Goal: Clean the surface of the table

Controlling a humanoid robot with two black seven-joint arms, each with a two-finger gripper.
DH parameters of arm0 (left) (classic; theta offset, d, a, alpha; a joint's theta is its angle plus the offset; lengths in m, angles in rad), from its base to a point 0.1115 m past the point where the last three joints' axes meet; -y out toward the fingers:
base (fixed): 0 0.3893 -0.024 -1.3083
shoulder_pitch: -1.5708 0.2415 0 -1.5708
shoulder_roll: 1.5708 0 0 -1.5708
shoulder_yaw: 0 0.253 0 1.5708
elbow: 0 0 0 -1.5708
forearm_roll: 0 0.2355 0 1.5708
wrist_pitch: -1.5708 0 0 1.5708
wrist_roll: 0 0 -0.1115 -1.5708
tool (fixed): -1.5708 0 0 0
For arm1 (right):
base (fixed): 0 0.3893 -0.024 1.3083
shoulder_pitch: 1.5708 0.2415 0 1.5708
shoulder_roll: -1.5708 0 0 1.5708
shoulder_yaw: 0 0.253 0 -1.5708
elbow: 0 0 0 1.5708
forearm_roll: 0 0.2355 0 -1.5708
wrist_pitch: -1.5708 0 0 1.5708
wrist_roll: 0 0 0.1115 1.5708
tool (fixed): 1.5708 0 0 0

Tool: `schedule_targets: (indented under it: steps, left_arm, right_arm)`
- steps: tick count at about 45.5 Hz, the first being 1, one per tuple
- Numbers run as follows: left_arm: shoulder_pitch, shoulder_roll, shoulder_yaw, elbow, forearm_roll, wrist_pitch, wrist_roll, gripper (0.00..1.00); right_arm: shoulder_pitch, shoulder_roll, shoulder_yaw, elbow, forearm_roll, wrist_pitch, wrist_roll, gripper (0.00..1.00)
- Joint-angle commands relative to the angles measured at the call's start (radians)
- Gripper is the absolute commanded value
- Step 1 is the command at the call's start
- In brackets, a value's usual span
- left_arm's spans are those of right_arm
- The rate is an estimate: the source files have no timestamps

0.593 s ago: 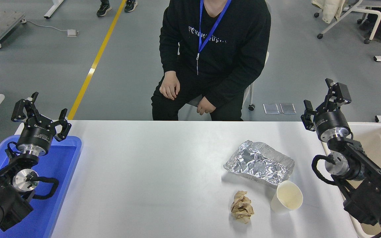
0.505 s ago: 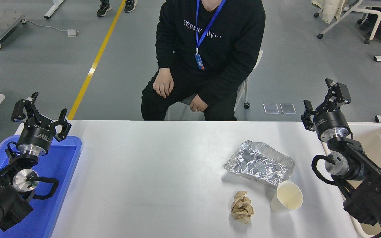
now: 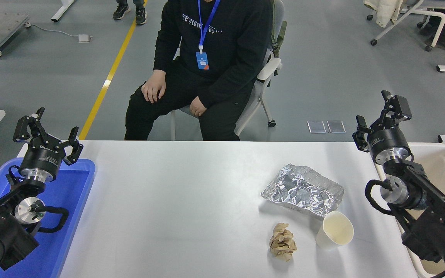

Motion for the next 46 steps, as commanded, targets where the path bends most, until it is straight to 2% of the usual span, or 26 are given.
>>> schedule_targets:
  steps: [1, 34, 46]
  left_arm:
    - [0.0, 0.0, 0.0, 0.0, 0.0, 0.0, 0.0, 1.0]
    - [0.0, 0.0, 0.0, 0.0, 0.0, 0.0, 0.0, 1.0]
    - [-0.002, 0.0, 0.001, 0.0, 0.0, -0.002, 0.0, 1.0]
  right_arm:
    - [0.001, 0.006, -0.008, -0.003, 0.0, 0.0, 0.0, 1.0]
    - [0.031, -0.014, -0.004, -0.009, 0.0, 0.0, 0.0, 1.0]
    - [0.01, -0.05, -0.081, -0.012, 0.0, 0.011, 0.0, 1.0]
